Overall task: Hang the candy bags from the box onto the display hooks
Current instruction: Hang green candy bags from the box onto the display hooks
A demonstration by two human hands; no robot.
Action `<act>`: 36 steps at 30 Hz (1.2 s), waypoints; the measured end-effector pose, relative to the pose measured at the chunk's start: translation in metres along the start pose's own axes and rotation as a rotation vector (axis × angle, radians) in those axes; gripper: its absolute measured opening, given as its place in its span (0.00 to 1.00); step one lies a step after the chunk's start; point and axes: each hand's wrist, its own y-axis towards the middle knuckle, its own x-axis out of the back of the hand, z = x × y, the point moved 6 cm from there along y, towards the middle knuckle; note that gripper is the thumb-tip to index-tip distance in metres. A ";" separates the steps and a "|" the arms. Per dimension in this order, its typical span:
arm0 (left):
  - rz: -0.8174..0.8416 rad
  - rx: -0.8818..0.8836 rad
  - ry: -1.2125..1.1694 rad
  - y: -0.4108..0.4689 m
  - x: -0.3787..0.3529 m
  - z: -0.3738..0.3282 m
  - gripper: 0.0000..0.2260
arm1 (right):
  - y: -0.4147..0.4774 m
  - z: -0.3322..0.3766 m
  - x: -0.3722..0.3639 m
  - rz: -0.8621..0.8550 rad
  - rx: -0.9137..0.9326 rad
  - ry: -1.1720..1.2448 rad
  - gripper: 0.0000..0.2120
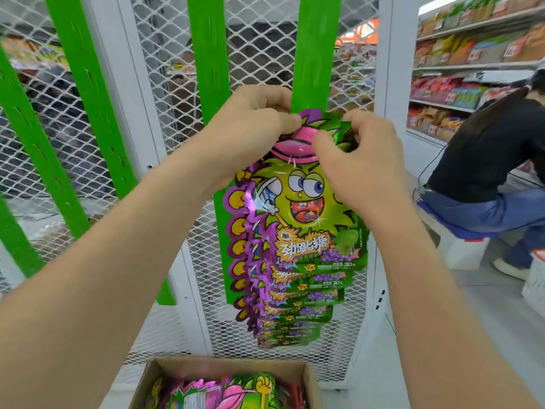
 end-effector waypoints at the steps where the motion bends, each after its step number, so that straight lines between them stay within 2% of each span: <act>1: -0.015 -0.001 0.005 -0.001 0.001 -0.003 0.07 | -0.002 0.002 0.001 -0.015 0.012 0.022 0.14; 5: -0.031 0.024 0.044 -0.006 0.003 -0.010 0.16 | -0.005 0.005 0.004 -0.062 0.022 0.160 0.10; 7: 0.032 0.036 0.028 -0.008 0.000 -0.010 0.15 | -0.003 0.005 0.005 -0.077 0.017 0.201 0.13; 10: 0.032 0.045 0.016 -0.005 0.002 -0.018 0.15 | 0.002 0.007 0.006 -0.081 0.017 0.232 0.16; 14: 0.025 -0.004 0.020 -0.007 0.004 -0.024 0.20 | 0.006 0.010 0.006 -0.097 0.007 0.264 0.16; 21: 0.036 0.009 -0.028 -0.004 0.001 -0.020 0.16 | 0.011 0.010 0.003 -0.108 -0.028 0.327 0.18; 26: 0.014 -0.012 0.079 -0.002 0.000 -0.011 0.18 | 0.007 -0.002 -0.002 -0.059 -0.021 0.275 0.18; 29: -0.051 -0.062 0.149 -0.001 0.004 -0.001 0.13 | -0.002 -0.012 -0.007 -0.023 -0.032 0.190 0.15; 31: -0.118 -0.125 0.228 -0.004 0.006 0.004 0.08 | -0.011 -0.015 -0.004 -0.107 -0.020 0.104 0.11; 32: -0.165 -0.160 0.271 -0.008 0.007 0.006 0.05 | -0.017 -0.013 0.000 -0.191 0.021 0.027 0.13; 34: -0.275 -0.250 0.368 -0.025 0.007 0.008 0.09 | -0.033 -0.006 0.005 -0.337 0.165 -0.063 0.15; 36: -0.368 -0.350 0.481 -0.051 0.002 0.014 0.12 | -0.056 0.004 -0.004 -0.307 0.319 -0.028 0.11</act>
